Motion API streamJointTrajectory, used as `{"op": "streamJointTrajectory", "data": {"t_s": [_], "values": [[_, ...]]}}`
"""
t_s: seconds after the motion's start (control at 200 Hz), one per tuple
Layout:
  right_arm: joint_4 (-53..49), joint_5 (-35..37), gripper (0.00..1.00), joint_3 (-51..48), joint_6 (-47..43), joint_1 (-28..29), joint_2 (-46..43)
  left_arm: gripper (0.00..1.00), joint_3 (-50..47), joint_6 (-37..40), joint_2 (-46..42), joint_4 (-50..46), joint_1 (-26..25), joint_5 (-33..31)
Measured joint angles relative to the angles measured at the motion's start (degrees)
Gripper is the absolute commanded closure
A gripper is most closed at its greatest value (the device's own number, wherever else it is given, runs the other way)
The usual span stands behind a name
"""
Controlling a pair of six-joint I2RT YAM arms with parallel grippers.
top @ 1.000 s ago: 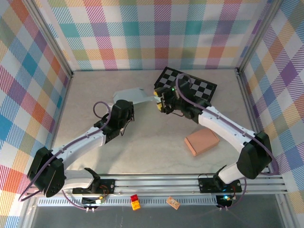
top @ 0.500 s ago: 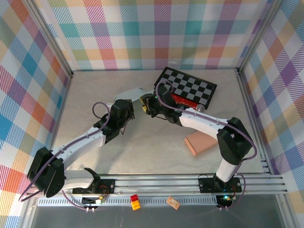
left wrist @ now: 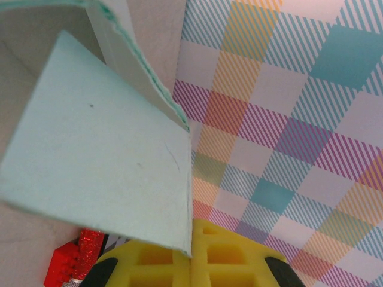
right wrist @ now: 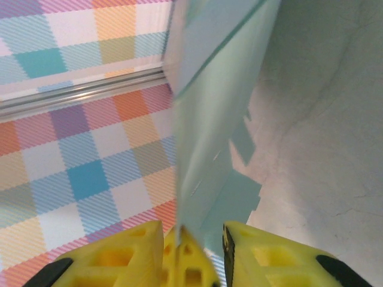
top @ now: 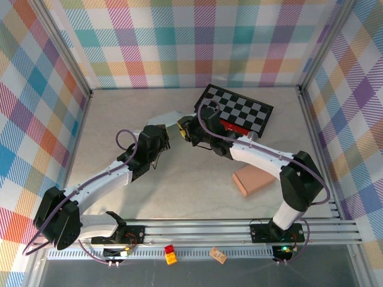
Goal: Fold the paper box
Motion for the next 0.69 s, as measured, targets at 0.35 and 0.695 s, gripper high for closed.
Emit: {"op": "streamJointTrajectory", "data": {"t_s": [0.35,0.695], "values": [[1.6,0.5,0.63,0.7,0.0,0.3,2.4,1.0,0.0,-0.9,0.2,0.0,0.0,0.9],[1.7,0.4,0.79,4.3,-0.9,0.3,6.3,1.0,0.0,-1.5,0.2,0.0,0.0,1.5]]}}
